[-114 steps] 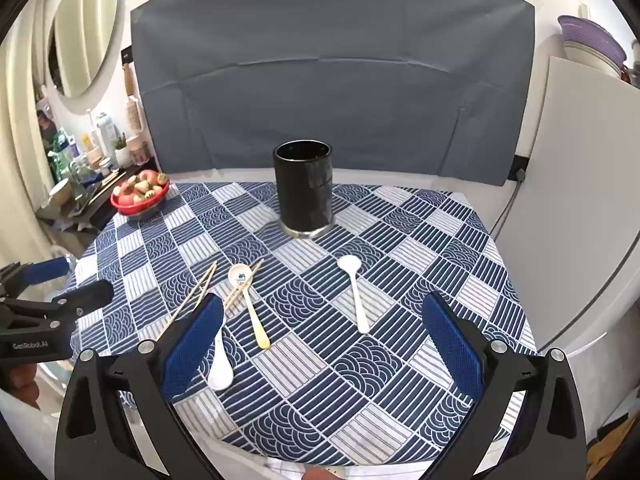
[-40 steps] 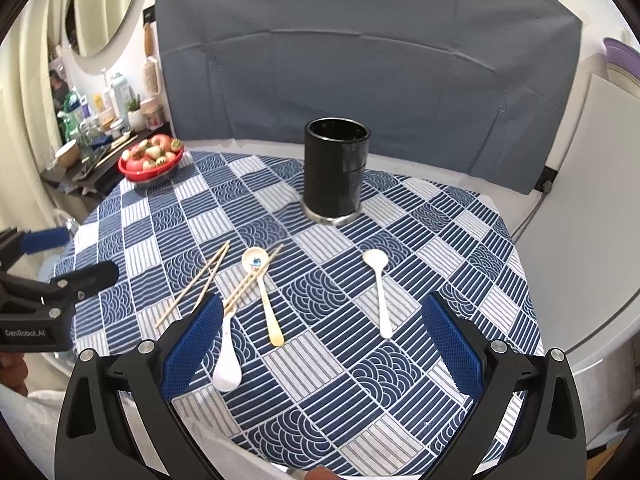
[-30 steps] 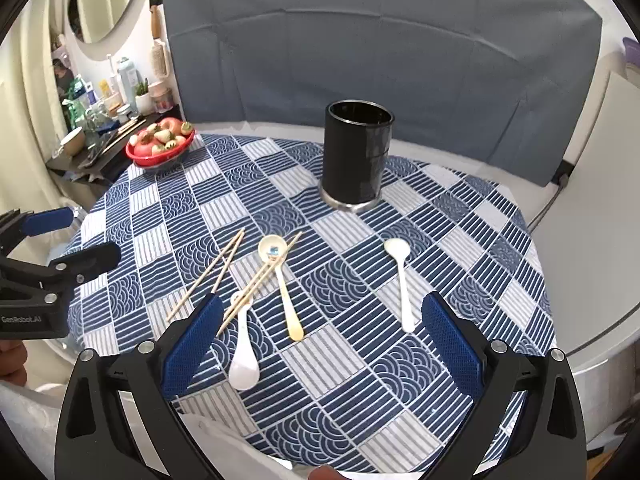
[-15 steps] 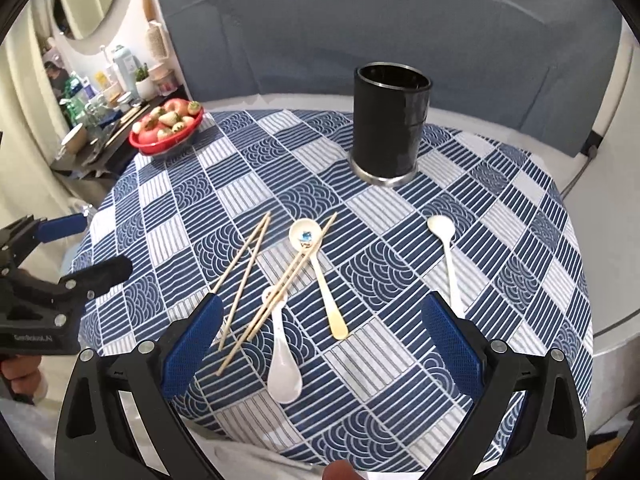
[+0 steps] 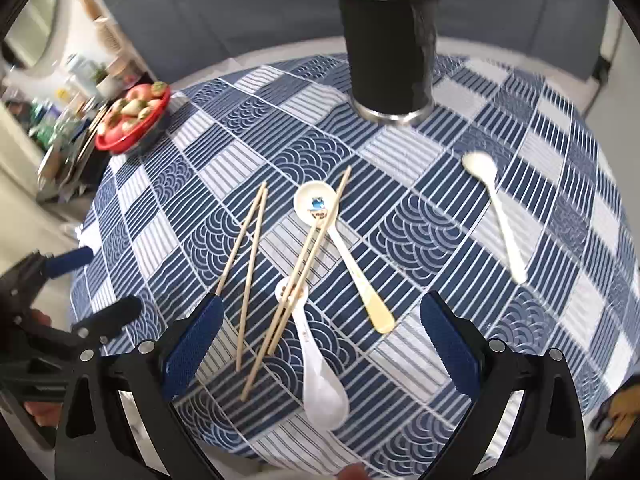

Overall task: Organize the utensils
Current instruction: 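Move both tools down toward the loose wooden chopsticks beside the spoons, then close the right tool on one wooden chopstick while the left tool grasps another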

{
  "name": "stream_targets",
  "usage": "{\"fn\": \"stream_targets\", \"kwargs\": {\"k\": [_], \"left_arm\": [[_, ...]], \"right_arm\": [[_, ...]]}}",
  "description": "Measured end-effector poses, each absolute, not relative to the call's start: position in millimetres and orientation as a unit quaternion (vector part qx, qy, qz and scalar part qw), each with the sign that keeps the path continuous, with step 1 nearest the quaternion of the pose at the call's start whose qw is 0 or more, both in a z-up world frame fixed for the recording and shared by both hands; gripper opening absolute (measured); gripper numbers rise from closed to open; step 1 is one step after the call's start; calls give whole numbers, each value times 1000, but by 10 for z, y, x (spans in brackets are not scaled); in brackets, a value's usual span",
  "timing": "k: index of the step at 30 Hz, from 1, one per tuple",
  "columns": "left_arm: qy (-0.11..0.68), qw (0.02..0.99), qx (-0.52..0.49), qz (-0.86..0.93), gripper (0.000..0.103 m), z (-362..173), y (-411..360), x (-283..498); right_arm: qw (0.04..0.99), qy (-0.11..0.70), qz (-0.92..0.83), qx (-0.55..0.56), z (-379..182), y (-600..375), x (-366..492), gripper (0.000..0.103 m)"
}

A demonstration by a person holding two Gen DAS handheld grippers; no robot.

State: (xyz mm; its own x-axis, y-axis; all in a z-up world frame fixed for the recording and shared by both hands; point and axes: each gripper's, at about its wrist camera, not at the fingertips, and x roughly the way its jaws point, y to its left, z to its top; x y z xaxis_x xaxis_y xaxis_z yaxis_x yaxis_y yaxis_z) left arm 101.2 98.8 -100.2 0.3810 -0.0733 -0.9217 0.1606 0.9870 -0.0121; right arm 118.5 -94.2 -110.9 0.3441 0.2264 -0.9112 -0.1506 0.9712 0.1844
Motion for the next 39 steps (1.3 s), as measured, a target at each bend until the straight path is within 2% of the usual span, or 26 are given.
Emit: {"fn": "stream_targets", "kwargs": {"k": [15, 20, 22, 23, 29, 32, 35, 39], "left_arm": [[595, 797, 62, -84, 97, -1589, 1046, 1416], [601, 793, 61, -82, 97, -1707, 1050, 1506], [602, 792, 59, -82, 97, -1748, 1044, 1535], [602, 792, 59, -81, 97, -1763, 1042, 1546], [605, 789, 54, -86, 97, -1852, 1010, 1603], [607, 788, 56, -84, 97, -1895, 1002, 1624], [610, 786, 56, -81, 97, -1941, 1015, 1659], [615, 783, 51, -81, 98, -2018, 1022, 1699]], "right_arm": [[774, 623, 60, 96, -1697, -936, 1356, 94], [781, 614, 51, 101, -1713, -935, 1389, 93], [780, 616, 50, 95, -1738, -916, 1422, 72], [777, 621, 50, 94, -1765, -906, 1445, 66], [775, 619, 58, 117, -1769, -887, 1498, 62], [771, 624, 57, 113, -1786, -852, 1506, 51], [763, 633, 58, 116, -1849, -818, 1522, 44], [766, 629, 50, 118, -1871, -824, 1550, 42]]}}
